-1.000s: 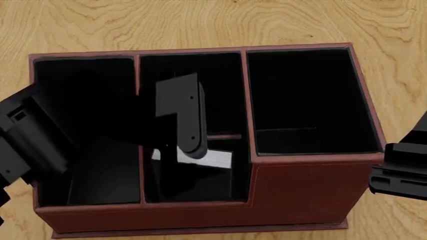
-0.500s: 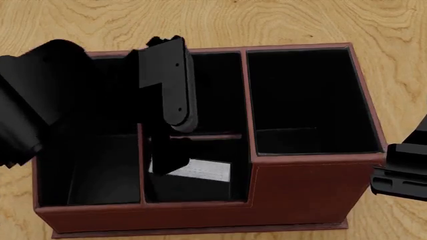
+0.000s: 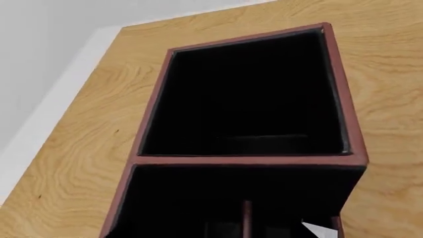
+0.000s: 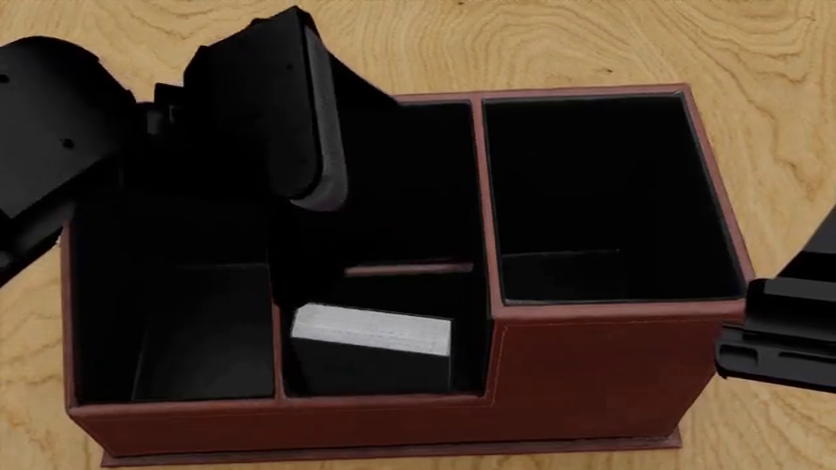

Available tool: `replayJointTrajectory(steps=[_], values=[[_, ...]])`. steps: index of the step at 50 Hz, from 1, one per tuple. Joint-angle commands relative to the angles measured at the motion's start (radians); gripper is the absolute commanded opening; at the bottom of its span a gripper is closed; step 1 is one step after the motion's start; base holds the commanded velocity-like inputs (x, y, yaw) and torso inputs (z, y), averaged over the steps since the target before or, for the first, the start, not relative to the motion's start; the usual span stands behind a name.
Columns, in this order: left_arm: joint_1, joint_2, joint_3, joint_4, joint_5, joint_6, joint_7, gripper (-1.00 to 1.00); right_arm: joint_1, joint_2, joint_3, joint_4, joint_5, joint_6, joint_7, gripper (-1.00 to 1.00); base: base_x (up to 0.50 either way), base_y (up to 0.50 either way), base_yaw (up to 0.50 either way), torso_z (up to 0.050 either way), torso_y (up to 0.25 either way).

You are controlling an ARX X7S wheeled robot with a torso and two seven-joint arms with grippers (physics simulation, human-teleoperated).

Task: Pick up the book and place it in the back compartment of the caddy.

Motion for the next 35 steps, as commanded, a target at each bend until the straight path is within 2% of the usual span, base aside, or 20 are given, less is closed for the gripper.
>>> replayJointTrajectory(steps=[1,27,35], values=[[-0.002,-0.054,-0.028,0.081,-0.031,-0.033,-0.033,1.00,0.030,-0.006,-0.027,-0.002,0.000,0.007,0.002,1.00,0.00,0.00,0.00,0.000,0.000],[0.029,-0.188,-0.110,0.303,-0.126,-0.118,-0.156,1.00,0.013,-0.014,-0.023,-0.006,-0.008,-0.006,0.000,1.00,0.00,0.00,0.00,0.000,0.000],[0.060,-0.264,-0.169,0.437,-0.194,-0.148,-0.241,1.00,0.015,-0.018,-0.029,-0.008,-0.012,-0.009,-0.001,1.00,0.00,0.00,0.00,0.000,0.000]])
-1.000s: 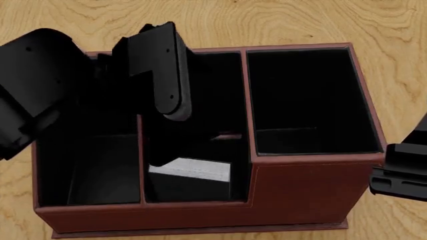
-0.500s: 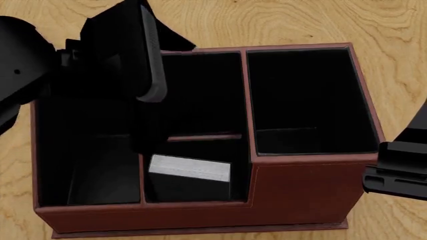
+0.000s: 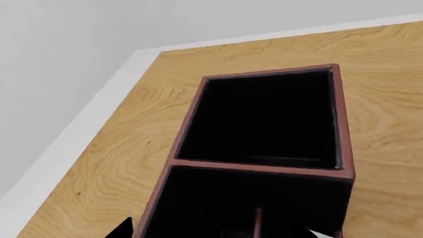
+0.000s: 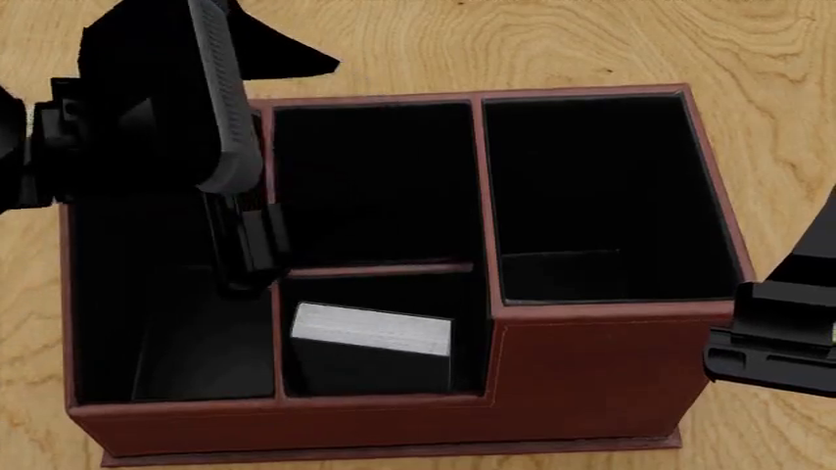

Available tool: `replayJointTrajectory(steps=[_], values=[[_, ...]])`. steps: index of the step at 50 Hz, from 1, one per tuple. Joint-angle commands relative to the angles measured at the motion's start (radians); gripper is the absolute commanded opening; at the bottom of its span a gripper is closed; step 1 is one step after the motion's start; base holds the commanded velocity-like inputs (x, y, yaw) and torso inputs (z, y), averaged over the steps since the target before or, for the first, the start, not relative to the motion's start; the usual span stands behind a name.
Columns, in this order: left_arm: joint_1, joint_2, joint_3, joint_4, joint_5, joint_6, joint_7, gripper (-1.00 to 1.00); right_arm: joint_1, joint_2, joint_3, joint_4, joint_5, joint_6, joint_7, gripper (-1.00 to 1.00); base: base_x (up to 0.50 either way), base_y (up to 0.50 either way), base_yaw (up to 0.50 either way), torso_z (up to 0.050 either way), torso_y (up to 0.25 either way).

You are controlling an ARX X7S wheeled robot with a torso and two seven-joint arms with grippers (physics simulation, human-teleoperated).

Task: Pick up the book and place it in the back compartment of the caddy.

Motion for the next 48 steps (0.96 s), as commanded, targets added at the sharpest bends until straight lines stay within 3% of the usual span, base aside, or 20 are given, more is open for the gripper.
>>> replayJointTrajectory(steps=[1,31,48], values=[[0.031,-0.083,-0.062,0.146,-0.071,-0.039,-0.092,1.00,0.002,-0.004,-0.007,-0.002,-0.004,-0.003,-0.001,1.00,0.00,0.00,0.00,0.000,0.000],[0.175,-0.286,-0.251,0.427,-0.247,-0.036,-0.402,1.00,-0.007,0.000,-0.007,-0.013,-0.008,-0.012,0.003,1.00,0.00,0.00,0.00,0.000,0.000],[0.262,-0.405,-0.308,0.530,-0.273,0.002,-0.509,1.00,0.046,0.013,-0.038,-0.041,0.018,0.015,0.028,1.00,0.00,0.00,0.00,0.000,0.000]])
